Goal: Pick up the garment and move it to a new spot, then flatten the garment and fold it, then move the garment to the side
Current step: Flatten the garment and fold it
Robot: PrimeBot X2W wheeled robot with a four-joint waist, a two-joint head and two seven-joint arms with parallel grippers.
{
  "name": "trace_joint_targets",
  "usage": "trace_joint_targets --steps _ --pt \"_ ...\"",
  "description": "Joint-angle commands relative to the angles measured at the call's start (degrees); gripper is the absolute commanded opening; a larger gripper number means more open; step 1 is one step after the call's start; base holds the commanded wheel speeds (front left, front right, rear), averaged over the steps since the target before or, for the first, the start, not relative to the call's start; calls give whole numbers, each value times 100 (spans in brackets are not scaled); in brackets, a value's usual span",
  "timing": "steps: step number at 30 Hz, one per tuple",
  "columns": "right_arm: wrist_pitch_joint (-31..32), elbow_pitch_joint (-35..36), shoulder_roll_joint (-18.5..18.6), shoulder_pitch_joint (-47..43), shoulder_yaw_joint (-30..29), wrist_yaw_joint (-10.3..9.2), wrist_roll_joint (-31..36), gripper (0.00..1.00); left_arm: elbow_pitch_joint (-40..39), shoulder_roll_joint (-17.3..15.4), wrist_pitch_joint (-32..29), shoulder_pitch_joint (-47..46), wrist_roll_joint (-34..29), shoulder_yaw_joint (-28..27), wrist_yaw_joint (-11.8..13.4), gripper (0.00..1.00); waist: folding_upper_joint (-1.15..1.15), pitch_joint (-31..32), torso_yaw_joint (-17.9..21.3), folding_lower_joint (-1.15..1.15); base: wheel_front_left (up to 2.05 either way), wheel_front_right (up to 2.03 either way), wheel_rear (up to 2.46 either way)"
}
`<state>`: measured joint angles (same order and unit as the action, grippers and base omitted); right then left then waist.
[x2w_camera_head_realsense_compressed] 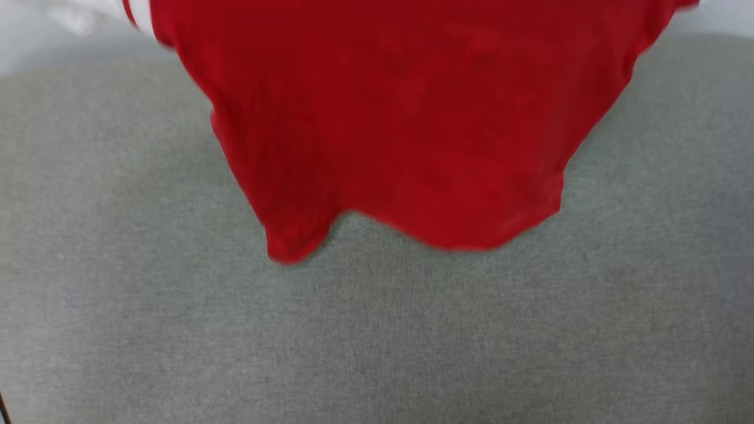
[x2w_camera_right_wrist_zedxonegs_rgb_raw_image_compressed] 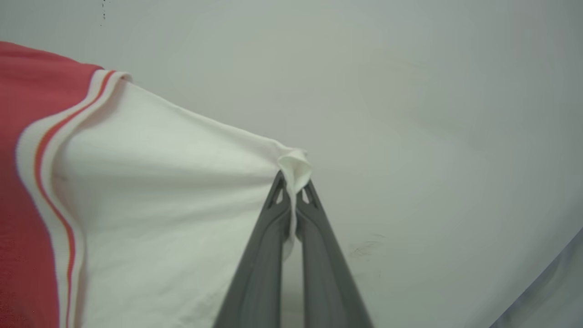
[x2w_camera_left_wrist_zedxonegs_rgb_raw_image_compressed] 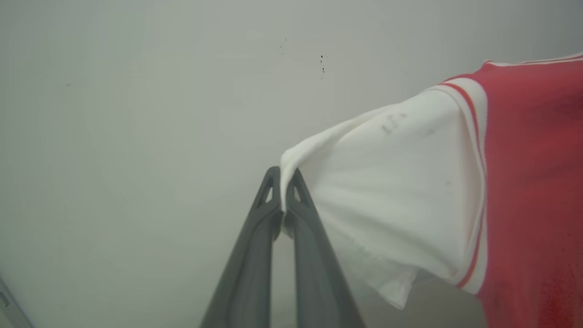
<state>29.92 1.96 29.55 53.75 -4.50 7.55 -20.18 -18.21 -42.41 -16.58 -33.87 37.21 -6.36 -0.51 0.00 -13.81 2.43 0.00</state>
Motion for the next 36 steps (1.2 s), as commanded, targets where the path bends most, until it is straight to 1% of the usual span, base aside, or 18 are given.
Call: trace_joint_targets --steps 1,2,4,7,9,10,11,17,19,20,22,25,28,32,34,36 --pt "-80 -86 73 295 -28 -12 82 0 200 -62 -46 -329 33 -5 -38 0 0 -402 -10 0 0 0 0" --pt "-116 -142 66 441 -19 -12 109 0 298 -153 -94 -506 19 30 -99 0 0 -542 -5 0 0 0 0" --pt "-227 -283 14 729 -43 -13 194 0 503 -225 -125 -891 51 130 -194 0 0 -813 -2 0 0 0 0" --pt "-427 -630 -174 1176 -139 -13 270 0 888 -353 -91 -1472 3 287 -333 0 0 -1107 1 0 0 0 0" --pt "-515 -828 -184 1538 -144 -13 355 0 1121 -462 -97 -1923 -39 396 -427 0 0 -1333 9 0 0 0 0" --pt "-713 -1241 -193 1987 -144 -14 560 0 1541 -510 3 -2643 -111 635 -522 0 0 -1664 -11 0 0 0 0" --pt "-714 -1415 -195 2155 -177 -14 630 0 1679 -516 9 -2904 -116 716 -547 0 0 -1779 -23 0 0 0 0" --pt "-1127 -2315 -215 3254 -315 -19 1148 0 2724 -250 304 -4655 -306 1256 -627 0 0 -2326 -126 0 0 0 0" --pt "-1312 -2585 -271 3588 -381 -20 1320 0 3093 -111 506 -5153 -411 1436 -637 0 0 -2465 -176 0 0 0 0" --pt "-1496 -2844 -319 3938 -446 -20 1505 0 3458 -5 736 -5597 -497 1586 -653 0 0 -2577 -222 0 0 0 0" --pt "-1684 -3100 -365 4288 -547 -20 1686 0 3783 85 974 -5960 -560 1727 -661 0 0 -2683 -276 0 0 0 0" --pt "-1970 -3416 -471 4611 -636 -20 1907 0 4270 202 1417 -6288 -627 1888 -673 0 0 -2796 -345 0 0 0 0" --pt "-2238 -3727 -601 4823 -624 -19 2064 0 4707 329 1842 -6354 -577 2031 -681 0 0 -2863 -403 0 0 0 0" --pt "-2609 -4044 -635 4700 -281 -16 2065 0 4979 440 2297 -6057 -434 2483 -687 0 0 -2869 -473 0 0 0 0" --pt "-2680 -4124 -622 4634 -256 -14 2009 0 5013 491 2396 -5955 -339 2575 -687 0 0 -2864 -495 0 0 0 0" --pt "-2823 -4281 -622 4468 -318 -13 1891 0 5066 562 2587 -5694 -227 2780 -689 0 0 -2817 -546 0 0 0 0"
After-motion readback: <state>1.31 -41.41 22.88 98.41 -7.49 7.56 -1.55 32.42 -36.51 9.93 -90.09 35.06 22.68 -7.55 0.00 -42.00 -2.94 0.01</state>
